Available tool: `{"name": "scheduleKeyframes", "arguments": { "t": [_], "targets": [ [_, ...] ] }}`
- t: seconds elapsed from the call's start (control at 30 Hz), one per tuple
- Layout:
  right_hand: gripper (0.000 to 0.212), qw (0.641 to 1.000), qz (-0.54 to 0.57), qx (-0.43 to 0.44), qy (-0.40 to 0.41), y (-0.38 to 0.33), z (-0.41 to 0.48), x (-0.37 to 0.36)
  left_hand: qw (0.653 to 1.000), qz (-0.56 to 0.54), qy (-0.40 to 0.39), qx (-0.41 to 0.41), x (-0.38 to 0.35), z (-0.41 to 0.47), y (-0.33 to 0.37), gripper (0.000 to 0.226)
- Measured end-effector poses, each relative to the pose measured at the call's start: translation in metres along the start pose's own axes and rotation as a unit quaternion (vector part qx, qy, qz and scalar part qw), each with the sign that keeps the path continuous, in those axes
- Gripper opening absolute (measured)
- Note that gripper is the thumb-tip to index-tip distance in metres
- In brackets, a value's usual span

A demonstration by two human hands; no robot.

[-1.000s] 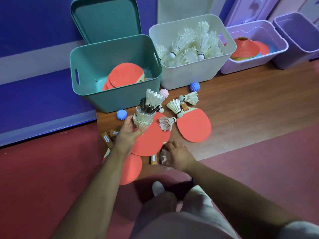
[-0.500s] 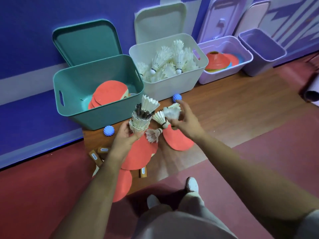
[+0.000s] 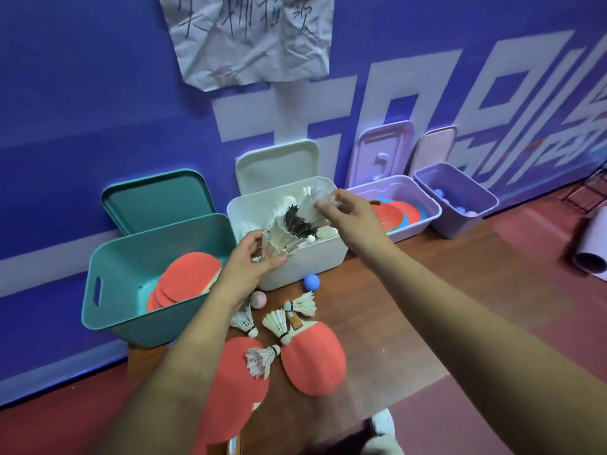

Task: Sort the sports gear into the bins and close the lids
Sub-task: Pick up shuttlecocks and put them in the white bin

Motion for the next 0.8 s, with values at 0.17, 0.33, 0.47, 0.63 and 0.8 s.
{"name": "scheduleKeyframes", "arguments": {
  "t": [0.17, 0.33, 0.47, 0.63, 0.8],
  "targets": [
    [0.042, 0.999, -0.034, -0.005, -0.040, 0.033, 0.031, 0.040, 0.997, 0.067, 0.037, 0.020, -0.018, 0.044, 0.006, 0.070],
    [0.032, 0.994, -0.064, 0.009, -0.090, 0.061, 0.068, 0.065, 0.987, 0.128, 0.083, 0.058, -0.034, 0.072, 0.007, 0.049],
    [0.014, 0.987, -0.060, 0.026, -0.146, 0.071, 0.110, 0.048, 0.974, 0.140, 0.151, 0.092, -0.023, 0.075, -0.003, 0.043],
    [0.025, 0.966, -0.085, 0.015, -0.243, 0.076, 0.162, -0.006, 0.944, 0.143, 0.258, 0.148, 0.024, 0.068, -0.026, 0.062],
    [0.058, 0.938, -0.177, 0.018, -0.296, 0.081, 0.205, -0.056, 0.908, 0.187, 0.308, 0.214, 0.052, 0.084, -0.044, 0.057]
  ]
}}
Point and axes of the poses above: each hand's wrist, its own z-axis towards the middle knuckle, its own x-axis out of the back of the hand, y = z × x, the point moved 9 cm from there along z, towards the middle knuckle, and after that the axes turned 12 degrees about -y, right-handed, at the moved point
